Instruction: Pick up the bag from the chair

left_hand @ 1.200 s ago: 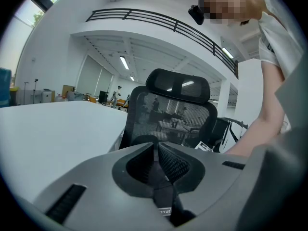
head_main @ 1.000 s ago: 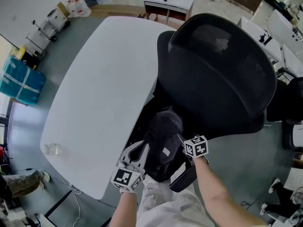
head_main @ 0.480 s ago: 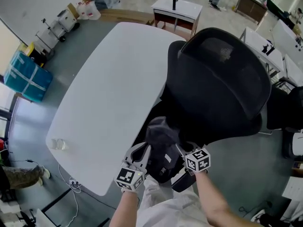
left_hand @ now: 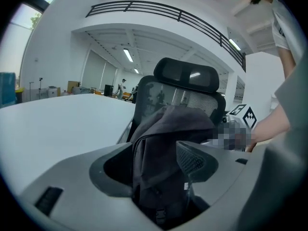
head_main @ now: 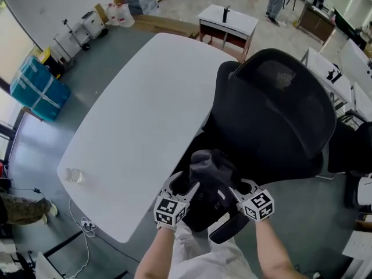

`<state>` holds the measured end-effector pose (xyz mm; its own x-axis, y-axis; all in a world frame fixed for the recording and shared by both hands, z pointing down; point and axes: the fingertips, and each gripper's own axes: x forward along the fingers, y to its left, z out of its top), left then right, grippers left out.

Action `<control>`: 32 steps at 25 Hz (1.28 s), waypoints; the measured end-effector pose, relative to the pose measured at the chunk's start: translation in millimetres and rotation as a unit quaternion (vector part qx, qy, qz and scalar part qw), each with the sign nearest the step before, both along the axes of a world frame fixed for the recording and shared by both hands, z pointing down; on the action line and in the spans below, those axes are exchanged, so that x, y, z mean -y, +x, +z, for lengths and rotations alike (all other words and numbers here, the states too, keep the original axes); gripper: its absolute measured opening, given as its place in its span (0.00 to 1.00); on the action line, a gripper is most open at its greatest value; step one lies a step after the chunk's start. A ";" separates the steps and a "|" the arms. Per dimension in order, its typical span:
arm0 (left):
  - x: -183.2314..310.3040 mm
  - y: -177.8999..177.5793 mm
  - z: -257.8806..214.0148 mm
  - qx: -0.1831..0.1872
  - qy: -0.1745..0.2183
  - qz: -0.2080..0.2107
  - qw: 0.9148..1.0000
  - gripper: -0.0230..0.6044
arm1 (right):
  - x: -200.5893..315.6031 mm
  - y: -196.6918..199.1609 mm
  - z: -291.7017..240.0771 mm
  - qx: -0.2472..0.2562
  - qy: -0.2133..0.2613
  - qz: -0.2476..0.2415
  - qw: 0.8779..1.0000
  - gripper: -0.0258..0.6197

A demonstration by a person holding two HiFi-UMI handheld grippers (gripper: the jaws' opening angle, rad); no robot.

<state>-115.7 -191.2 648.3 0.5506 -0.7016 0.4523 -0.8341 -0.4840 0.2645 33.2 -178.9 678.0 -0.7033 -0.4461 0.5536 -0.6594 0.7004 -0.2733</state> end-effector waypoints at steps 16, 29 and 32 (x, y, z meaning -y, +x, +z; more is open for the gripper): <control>18.6 46.5 64.7 0.045 -0.056 0.133 0.989 0.53 | -16.5 15.4 3.0 -0.011 0.003 -0.014 1.000 0.12; -0.6 55.6 40.7 0.026 -0.067 0.113 0.991 0.11 | -14.2 19.7 -12.1 -0.008 0.007 0.029 1.000 0.12; -1.9 54.6 24.0 0.021 -0.053 0.110 0.992 0.11 | -13.2 19.9 -25.7 -0.004 0.019 0.033 0.999 0.12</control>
